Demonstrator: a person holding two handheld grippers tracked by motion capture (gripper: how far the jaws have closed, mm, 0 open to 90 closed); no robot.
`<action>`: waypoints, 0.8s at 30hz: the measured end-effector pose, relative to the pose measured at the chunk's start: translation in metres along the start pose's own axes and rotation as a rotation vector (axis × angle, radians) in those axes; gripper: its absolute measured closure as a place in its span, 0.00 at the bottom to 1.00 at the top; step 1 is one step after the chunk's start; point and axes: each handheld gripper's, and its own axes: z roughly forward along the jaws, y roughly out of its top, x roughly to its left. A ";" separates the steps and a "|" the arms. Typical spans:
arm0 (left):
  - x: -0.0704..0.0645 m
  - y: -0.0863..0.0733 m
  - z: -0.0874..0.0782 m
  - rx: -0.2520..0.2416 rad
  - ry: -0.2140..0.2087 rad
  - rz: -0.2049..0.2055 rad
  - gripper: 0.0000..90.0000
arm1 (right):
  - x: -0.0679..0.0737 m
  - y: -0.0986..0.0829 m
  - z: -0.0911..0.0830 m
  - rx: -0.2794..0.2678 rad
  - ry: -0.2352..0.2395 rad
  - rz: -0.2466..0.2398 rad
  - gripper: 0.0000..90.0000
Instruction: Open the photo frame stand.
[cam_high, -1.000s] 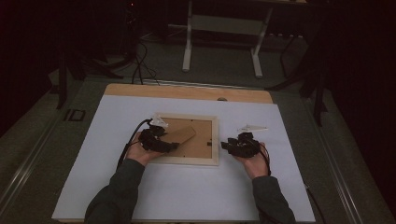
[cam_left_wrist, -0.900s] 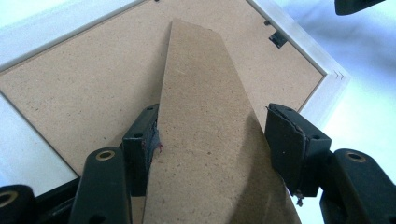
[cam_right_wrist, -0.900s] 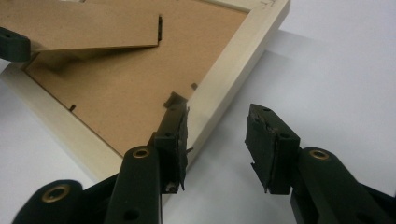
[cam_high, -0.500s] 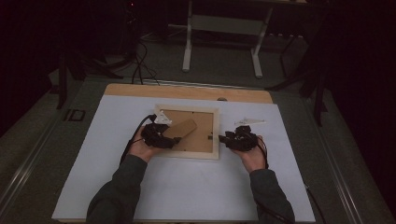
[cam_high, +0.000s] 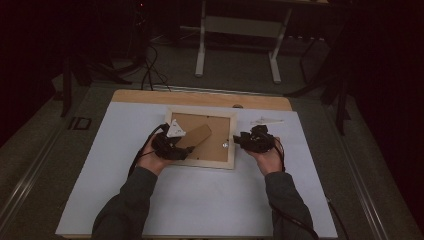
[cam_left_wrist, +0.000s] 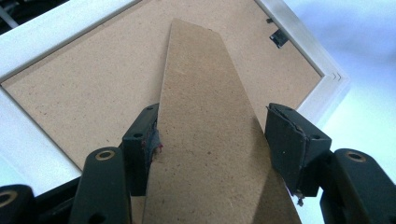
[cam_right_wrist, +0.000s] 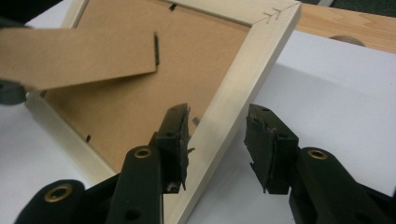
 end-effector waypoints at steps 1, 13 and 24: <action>-0.001 -0.001 0.000 -0.004 0.002 0.000 0.46 | -0.001 0.001 0.001 0.000 0.001 0.004 0.66; -0.010 -0.012 -0.006 -0.069 0.036 0.052 0.46 | -0.006 0.008 0.012 0.001 0.008 0.052 0.60; -0.014 -0.018 -0.011 -0.101 0.030 0.084 0.46 | -0.009 0.012 0.023 0.013 0.036 0.076 0.59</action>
